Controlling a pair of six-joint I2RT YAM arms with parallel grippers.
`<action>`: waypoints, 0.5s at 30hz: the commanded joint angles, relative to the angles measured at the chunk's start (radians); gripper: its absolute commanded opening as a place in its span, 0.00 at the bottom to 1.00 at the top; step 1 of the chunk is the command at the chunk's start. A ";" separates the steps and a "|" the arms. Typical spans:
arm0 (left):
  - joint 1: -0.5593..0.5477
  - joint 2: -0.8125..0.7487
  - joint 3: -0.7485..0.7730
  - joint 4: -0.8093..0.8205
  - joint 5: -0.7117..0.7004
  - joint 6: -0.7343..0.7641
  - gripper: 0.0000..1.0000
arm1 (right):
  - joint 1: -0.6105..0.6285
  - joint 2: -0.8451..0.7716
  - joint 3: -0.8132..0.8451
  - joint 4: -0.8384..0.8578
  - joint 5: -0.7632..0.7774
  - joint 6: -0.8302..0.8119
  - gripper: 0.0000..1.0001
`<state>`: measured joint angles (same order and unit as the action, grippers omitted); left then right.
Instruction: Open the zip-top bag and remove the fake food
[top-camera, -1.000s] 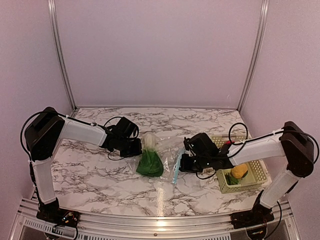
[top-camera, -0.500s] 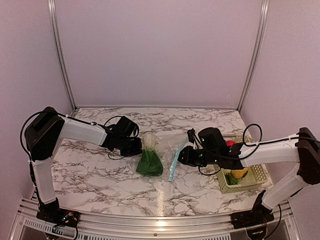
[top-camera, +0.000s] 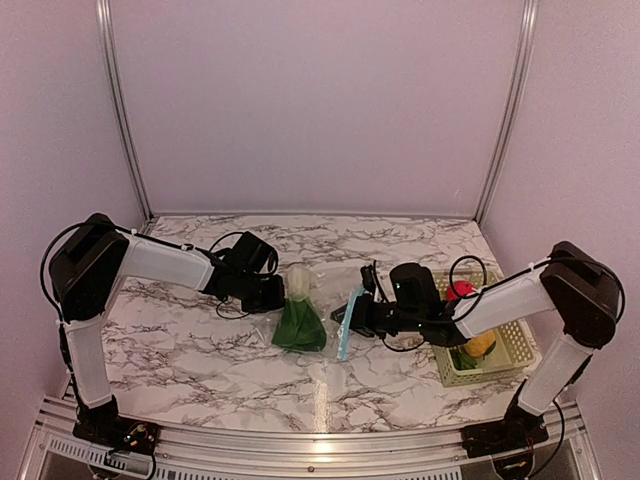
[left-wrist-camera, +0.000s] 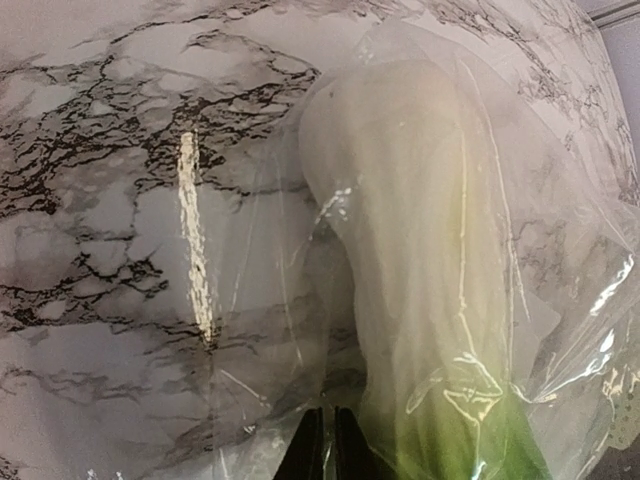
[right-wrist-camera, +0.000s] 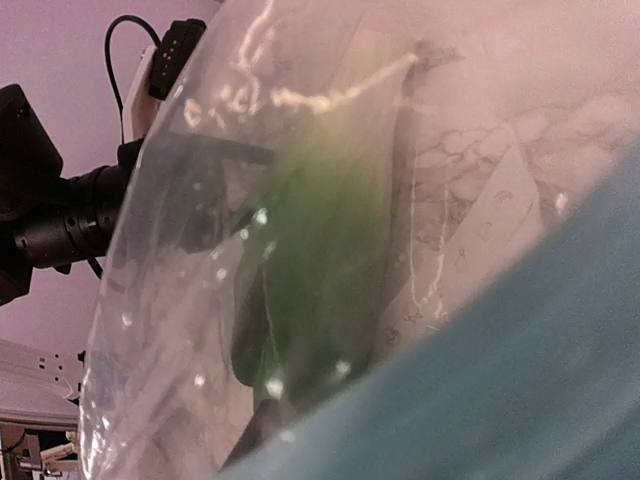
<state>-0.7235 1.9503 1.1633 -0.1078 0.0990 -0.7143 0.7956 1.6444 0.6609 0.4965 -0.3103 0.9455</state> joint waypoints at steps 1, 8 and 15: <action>0.001 0.026 0.014 0.036 0.042 0.006 0.05 | 0.000 0.067 0.050 0.119 -0.035 0.014 0.30; -0.009 0.029 0.006 0.052 0.059 -0.008 0.06 | 0.030 0.086 0.066 0.084 0.014 -0.041 0.57; -0.024 0.022 0.006 0.069 0.092 -0.023 0.05 | 0.060 0.180 0.138 0.036 0.031 -0.101 0.63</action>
<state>-0.7311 1.9598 1.1633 -0.0746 0.1520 -0.7258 0.8364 1.7611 0.7429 0.5629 -0.2993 0.8925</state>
